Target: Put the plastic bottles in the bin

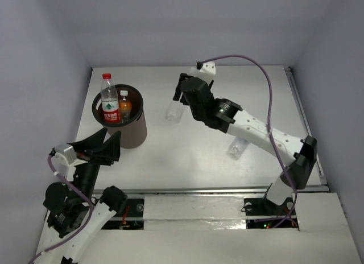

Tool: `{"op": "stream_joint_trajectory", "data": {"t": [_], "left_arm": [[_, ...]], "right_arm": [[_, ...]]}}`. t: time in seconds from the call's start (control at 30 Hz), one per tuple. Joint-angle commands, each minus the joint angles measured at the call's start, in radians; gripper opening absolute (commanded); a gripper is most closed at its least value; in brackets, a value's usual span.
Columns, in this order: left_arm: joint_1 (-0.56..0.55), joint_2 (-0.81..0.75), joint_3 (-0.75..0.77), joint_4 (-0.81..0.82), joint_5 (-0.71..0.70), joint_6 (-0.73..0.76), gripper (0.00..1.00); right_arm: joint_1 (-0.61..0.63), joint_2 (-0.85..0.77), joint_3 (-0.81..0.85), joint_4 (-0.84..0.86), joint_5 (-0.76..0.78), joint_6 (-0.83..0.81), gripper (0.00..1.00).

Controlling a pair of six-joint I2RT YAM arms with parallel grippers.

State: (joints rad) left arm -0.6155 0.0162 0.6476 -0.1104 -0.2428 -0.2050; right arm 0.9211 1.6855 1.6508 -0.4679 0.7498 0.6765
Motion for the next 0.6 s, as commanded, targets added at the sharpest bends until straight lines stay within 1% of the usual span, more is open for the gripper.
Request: {"op": "stream_joint_trajectory", "data": {"t": [0.0, 0.03, 0.1, 0.13, 0.23, 0.37, 0.4, 0.5, 0.53, 0.57], "left_arm": [[-0.006, -0.058, 0.099, 0.060, -0.068, 0.036, 0.56], [-0.006, -0.053, 0.110, 0.060, -0.079, 0.038, 0.56], [-0.006, -0.056, 0.118, 0.075, -0.107, 0.042, 0.55], [-0.006, -0.061, 0.118, 0.080, -0.116, 0.045, 0.55], [-0.006, -0.070, 0.135, 0.094, -0.154, 0.052, 0.55], [-0.006, -0.062, 0.152, 0.112, -0.168, 0.062, 0.55], [-0.006, -0.049, 0.149, 0.129, -0.167, 0.062, 0.55], [-0.006, -0.025, 0.149, 0.123, -0.167, 0.056, 0.54], [-0.006, -0.025, 0.147, 0.121, -0.165, 0.053, 0.55], [-0.006, -0.025, 0.147, 0.121, -0.165, 0.050, 0.54]], "right_arm": [[0.070, -0.047, 0.072, 0.300, 0.117, -0.244, 0.62], [0.099, -0.034, 0.087, 0.360, 0.111, -0.302, 0.62], [0.123, -0.023, 0.121, 0.431, 0.103, -0.365, 0.62], [0.124, -0.018, 0.127, 0.505, 0.092, -0.411, 0.63], [0.134, 0.009, 0.174, 0.586, 0.001, -0.458, 0.63], [0.134, 0.097, 0.289, 0.637, -0.107, -0.517, 0.64], [0.134, 0.149, 0.352, 0.640, -0.154, -0.526, 0.64], [0.144, 0.242, 0.476, 0.609, -0.207, -0.560, 0.64], [0.156, 0.305, 0.559, 0.582, -0.217, -0.574, 0.64], [0.156, 0.333, 0.598, 0.569, -0.214, -0.598, 0.65]]}}
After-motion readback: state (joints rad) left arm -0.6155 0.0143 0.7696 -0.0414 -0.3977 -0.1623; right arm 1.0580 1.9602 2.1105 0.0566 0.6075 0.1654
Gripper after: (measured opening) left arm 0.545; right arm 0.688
